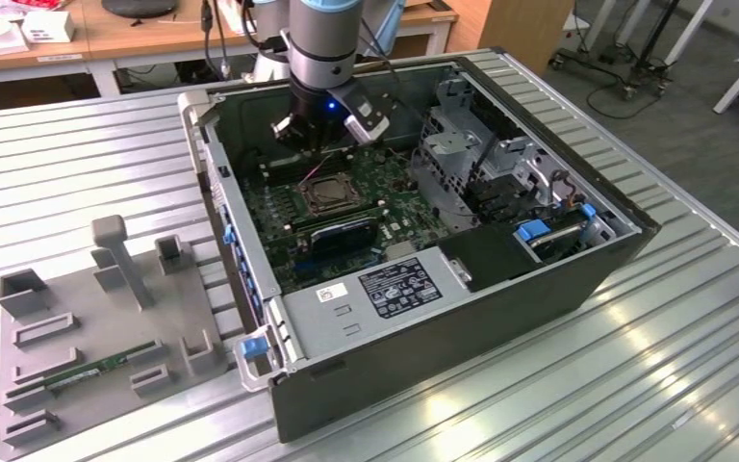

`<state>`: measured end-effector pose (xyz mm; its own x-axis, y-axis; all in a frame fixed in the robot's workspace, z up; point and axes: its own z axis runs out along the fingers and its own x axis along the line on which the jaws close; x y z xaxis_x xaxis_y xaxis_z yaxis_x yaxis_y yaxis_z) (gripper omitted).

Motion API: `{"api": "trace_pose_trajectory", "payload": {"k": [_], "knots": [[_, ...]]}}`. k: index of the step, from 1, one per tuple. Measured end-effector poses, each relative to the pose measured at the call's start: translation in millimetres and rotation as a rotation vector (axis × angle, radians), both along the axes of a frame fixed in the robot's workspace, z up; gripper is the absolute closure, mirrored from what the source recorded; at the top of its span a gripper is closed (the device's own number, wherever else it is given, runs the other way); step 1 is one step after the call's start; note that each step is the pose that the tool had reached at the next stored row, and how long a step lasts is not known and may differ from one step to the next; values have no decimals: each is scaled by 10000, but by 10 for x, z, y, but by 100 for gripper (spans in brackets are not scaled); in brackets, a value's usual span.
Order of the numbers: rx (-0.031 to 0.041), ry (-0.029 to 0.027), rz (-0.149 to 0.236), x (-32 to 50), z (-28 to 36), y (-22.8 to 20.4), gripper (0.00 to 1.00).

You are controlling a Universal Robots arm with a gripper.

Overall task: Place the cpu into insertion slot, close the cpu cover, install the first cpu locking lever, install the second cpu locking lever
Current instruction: 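Install the first cpu locking lever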

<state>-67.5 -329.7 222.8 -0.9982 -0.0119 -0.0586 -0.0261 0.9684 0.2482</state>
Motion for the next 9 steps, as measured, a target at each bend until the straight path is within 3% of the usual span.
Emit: {"api": "trace_pose_trajectory", "payload": {"k": [9], "knots": [[-2,2,3,6,2,-5,89]]}}
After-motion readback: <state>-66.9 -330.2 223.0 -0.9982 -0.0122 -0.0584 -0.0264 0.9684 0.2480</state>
